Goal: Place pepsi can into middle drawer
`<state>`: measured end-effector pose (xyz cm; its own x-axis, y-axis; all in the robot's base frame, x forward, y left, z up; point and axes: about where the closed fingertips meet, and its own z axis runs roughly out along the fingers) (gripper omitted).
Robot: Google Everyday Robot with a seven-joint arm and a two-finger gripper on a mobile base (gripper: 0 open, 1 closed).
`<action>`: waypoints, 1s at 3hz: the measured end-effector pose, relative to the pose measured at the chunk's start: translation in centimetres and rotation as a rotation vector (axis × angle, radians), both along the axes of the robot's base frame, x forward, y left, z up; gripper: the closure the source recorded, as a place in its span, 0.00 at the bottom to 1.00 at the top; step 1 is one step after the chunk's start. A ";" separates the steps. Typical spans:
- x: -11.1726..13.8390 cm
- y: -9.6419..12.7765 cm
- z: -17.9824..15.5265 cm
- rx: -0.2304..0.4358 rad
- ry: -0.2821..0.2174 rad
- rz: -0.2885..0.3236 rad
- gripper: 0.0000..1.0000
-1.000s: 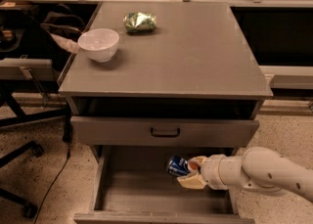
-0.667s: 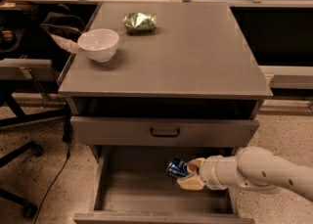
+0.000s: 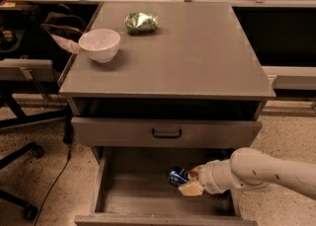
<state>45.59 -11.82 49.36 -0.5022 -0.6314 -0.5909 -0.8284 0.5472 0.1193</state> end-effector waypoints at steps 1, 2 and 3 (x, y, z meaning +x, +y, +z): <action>-1.8 0.0 -3.4 -0.004 0.085 -0.023 1.00; -1.8 0.1 -3.4 -0.002 0.080 -0.015 1.00; 0.0 0.1 -5.1 0.030 0.090 -0.031 1.00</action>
Offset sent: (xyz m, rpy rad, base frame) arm -0.0259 -0.0031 -0.0477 0.0011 0.1163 -0.0394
